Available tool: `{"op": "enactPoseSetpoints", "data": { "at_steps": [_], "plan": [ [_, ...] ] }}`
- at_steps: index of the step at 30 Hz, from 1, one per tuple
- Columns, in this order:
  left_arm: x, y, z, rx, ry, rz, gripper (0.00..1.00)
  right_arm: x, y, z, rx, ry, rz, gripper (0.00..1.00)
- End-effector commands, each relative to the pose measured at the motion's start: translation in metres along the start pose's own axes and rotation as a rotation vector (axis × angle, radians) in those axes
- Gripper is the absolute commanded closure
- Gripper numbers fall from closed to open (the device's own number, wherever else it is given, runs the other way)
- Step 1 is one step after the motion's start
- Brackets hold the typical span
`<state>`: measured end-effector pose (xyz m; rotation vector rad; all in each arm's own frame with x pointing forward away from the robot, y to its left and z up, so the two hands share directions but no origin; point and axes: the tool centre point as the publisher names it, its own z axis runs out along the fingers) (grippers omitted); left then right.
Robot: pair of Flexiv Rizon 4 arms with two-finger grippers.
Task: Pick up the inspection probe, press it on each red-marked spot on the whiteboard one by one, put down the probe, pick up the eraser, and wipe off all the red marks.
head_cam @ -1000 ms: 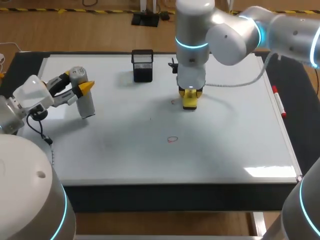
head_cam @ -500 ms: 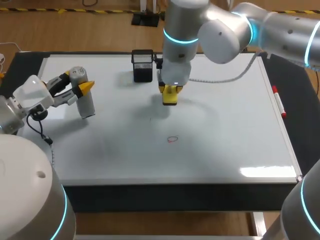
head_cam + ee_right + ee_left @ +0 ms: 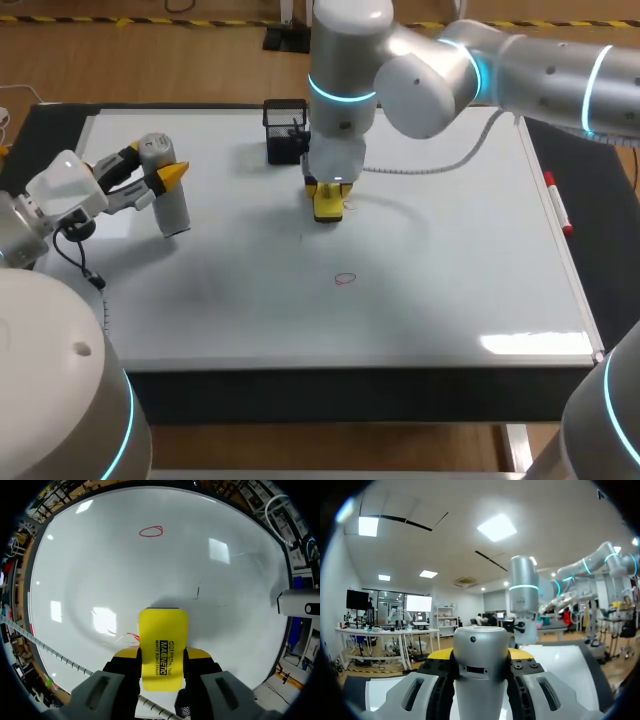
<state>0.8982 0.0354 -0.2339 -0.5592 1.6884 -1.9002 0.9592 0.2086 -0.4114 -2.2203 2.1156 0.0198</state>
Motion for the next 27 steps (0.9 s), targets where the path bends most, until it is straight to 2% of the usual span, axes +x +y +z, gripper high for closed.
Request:
{"op": "enactPoseSetpoints", "data": {
  "at_steps": [1, 16, 27],
  "plan": [
    [0.0, -0.001, 0.0, 0.001, -0.003, 0.001, 1.0, 0.003, -0.002, 0.003, -0.004, 0.007, -0.001, 1.0],
    [0.0, -0.001, 0.0, 0.001, -0.003, 0.001, 1.0, 0.016, 0.0, 0.009, -0.018, 0.022, 0.001, 1.0],
    [0.0, -0.001, 0.0, 0.001, -0.003, 0.001, 1.0, 0.041, -0.001, 0.014, -0.025, 0.049, 0.041, 1.0]
  ]
}}
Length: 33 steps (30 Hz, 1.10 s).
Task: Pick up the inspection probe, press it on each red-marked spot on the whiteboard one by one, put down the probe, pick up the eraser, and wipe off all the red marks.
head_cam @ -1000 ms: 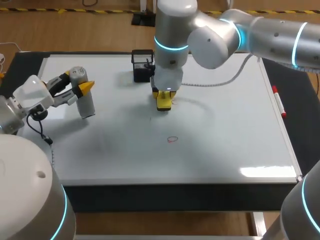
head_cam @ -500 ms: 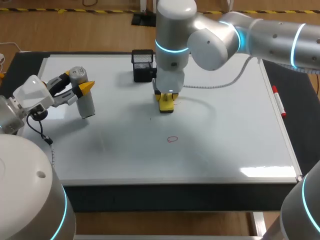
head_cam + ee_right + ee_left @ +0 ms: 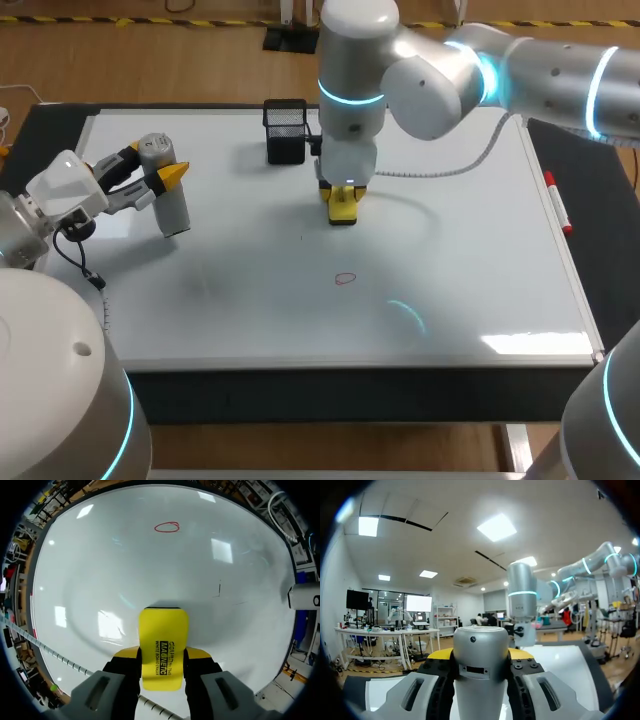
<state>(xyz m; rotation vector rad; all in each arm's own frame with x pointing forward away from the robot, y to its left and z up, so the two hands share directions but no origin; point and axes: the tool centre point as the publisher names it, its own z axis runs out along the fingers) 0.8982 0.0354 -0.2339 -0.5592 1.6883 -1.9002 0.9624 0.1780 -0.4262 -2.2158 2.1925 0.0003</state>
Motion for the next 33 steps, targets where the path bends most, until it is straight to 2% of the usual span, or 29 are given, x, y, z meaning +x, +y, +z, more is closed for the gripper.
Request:
{"op": "enactPoseSetpoints", "data": {
  "at_steps": [1, 15, 23, 33],
  "plan": [
    [0.0, -0.001, 0.0, 0.001, -0.003, 0.001, 1.0, 0.012, -0.001, 0.002, 0.002, 0.007, 0.008, 1.0],
    [0.0, -0.001, 0.0, 0.001, -0.003, 0.001, 1.0, 0.06, -0.009, 0.003, -0.002, 0.029, 0.099, 1.0],
    [0.0, -0.001, 0.0, 0.001, -0.003, 0.001, 1.0, 0.079, -0.013, -0.02, -0.009, -0.008, 0.132, 1.0],
    [0.0, -0.001, 0.0, 0.001, -0.003, 0.001, 1.0, 0.138, -0.026, -0.037, 0.007, 0.043, 0.219, 1.0]
  ]
}}
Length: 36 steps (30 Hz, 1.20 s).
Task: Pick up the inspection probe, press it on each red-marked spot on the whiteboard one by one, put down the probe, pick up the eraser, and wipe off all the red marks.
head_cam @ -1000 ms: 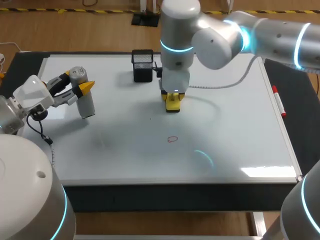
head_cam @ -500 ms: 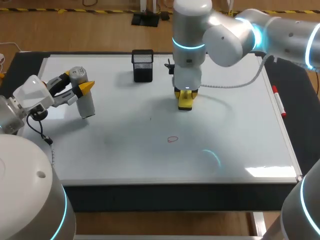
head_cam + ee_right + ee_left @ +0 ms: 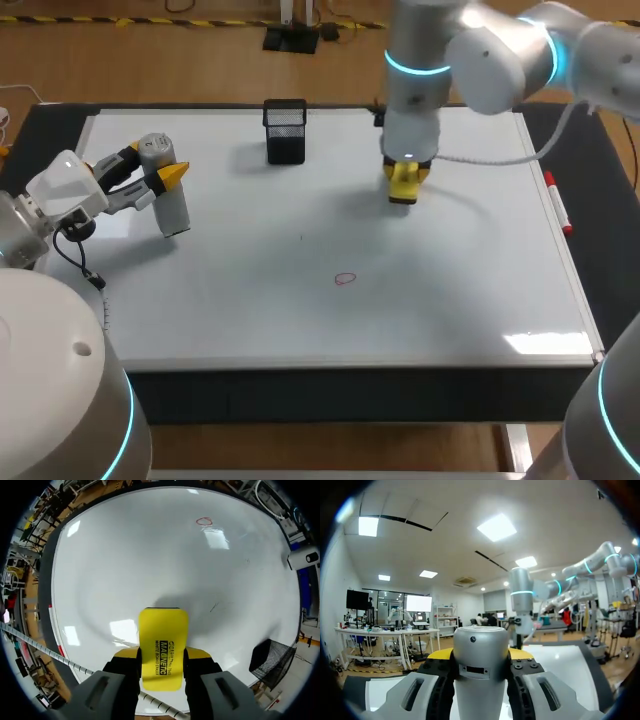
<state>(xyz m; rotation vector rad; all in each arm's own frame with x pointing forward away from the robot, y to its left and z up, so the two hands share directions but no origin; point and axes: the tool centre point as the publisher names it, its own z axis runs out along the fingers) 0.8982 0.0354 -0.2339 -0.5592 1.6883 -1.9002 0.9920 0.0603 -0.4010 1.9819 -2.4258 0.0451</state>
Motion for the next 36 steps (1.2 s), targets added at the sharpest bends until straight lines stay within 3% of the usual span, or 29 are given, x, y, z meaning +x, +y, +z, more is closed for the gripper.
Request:
{"op": "enactPoseSetpoints", "data": {
  "at_steps": [1, 17, 36],
  "plan": [
    [0.0, -0.001, 0.0, 0.001, -0.003, 0.001, 1.0, 0.027, -0.003, -0.01, 0.006, -0.007, 0.021, 1.0],
    [0.0, -0.001, 0.0, 0.001, -0.003, 0.001, 1.0, 0.094, -0.026, 0.001, 0.001, 0.017, 0.175, 1.0],
    [0.0, -0.001, 0.0, 0.001, -0.003, 0.001, 1.0, 0.098, -0.027, 0.002, -0.009, 0.047, 0.201, 1.0]
  ]
}}
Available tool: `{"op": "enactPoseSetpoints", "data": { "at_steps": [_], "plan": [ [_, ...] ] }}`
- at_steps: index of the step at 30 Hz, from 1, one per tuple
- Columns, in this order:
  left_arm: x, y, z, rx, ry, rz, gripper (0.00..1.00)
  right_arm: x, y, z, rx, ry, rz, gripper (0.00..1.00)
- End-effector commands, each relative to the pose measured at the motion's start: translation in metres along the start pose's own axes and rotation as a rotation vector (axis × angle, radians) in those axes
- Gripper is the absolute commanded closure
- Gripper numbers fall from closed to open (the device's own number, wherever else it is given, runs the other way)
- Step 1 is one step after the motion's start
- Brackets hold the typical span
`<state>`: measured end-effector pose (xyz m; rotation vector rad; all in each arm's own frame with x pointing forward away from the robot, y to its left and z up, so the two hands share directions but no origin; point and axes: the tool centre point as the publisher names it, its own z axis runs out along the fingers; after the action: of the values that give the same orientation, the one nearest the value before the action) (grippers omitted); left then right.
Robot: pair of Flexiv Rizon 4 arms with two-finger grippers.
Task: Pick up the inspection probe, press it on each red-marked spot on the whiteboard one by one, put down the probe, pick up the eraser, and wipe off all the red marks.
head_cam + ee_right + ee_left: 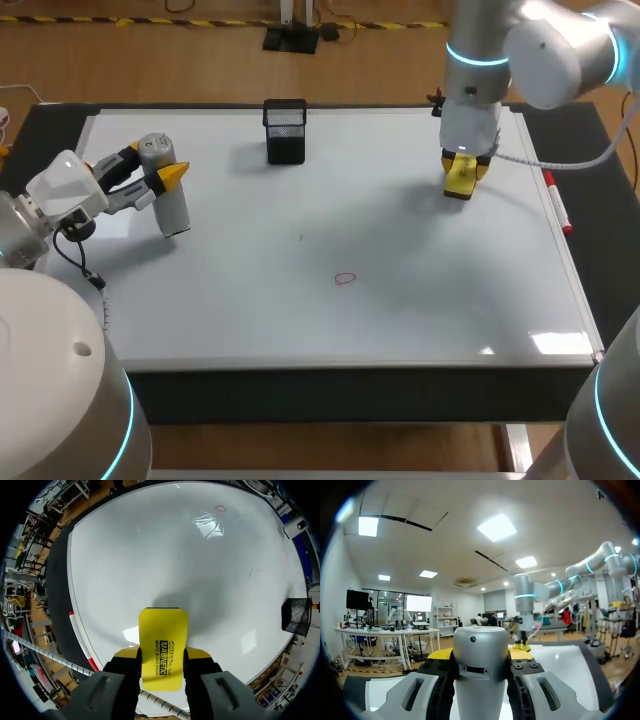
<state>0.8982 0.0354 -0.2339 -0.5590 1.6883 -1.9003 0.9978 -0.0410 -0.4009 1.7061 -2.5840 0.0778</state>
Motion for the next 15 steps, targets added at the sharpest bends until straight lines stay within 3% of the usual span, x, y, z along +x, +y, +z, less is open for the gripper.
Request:
{"op": "enactPoseSetpoints", "data": {
  "at_steps": [1, 7, 11, 15],
  "plan": [
    [0.0, -0.001, 0.0, 0.001, -0.003, 0.001, 1.0, 0.0, -0.001, -0.001, 0.0, 0.005, -0.002, 1.0],
    [0.0, -0.001, 0.0, 0.001, -0.003, 0.001, 1.0, 0.0, -0.001, -0.001, 0.0, 0.005, -0.002, 1.0],
    [0.023, -0.003, 0.011, -0.016, 0.057, 0.031, 1.0, 0.0, -0.001, -0.001, 0.0, 0.005, -0.002, 1.0],
    [0.048, -0.01, 0.019, 0.023, 0.108, 0.039, 1.0, 0.0, -0.001, -0.001, 0.0, 0.005, -0.002, 1.0]
  ]
}}
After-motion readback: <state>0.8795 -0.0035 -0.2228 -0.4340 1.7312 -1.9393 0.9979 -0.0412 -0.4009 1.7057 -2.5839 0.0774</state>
